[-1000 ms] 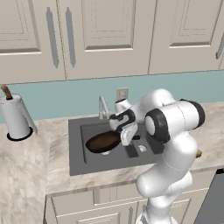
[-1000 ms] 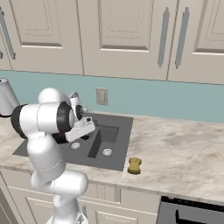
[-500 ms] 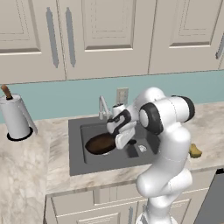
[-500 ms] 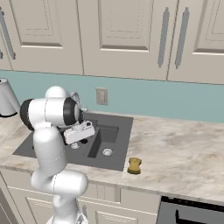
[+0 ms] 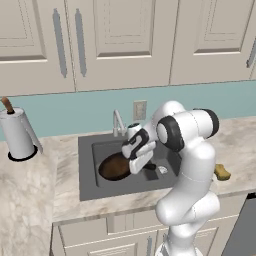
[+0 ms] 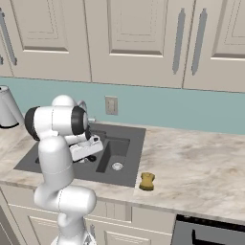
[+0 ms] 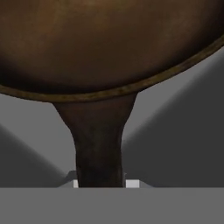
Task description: Pick the pan and sponge and place them into the sink. Then turn on the water.
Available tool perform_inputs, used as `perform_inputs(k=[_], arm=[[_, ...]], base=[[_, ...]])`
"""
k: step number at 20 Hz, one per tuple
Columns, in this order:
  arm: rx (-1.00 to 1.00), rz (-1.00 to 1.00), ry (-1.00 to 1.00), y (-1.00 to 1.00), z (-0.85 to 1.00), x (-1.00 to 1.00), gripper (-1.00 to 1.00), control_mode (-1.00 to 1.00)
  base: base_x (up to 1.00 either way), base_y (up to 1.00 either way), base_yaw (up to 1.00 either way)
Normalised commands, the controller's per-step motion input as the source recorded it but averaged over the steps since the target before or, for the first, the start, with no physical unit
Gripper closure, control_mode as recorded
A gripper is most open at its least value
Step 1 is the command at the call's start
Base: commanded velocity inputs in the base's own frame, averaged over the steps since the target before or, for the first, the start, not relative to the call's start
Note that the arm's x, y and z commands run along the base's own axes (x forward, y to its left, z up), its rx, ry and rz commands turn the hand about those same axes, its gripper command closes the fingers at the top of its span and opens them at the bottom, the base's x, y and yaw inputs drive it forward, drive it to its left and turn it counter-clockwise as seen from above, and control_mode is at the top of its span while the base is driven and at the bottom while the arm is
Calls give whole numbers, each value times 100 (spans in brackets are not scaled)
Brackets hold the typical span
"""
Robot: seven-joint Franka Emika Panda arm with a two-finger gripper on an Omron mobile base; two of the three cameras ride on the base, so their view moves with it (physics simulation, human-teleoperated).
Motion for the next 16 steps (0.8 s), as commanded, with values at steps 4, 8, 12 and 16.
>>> perform_inputs(k=[4, 8, 12, 16], arm=[[0, 0, 0, 12, -36, 13, 100, -100], [0, 1, -2, 12, -39, 0, 100, -100], [0, 2, -2, 6, -46, 0, 100, -100], [0, 2, -1, 0, -54, 0, 100, -100]], base=[[0, 0, 0], [0, 0, 0], [0, 0, 0], [0, 0, 0]])
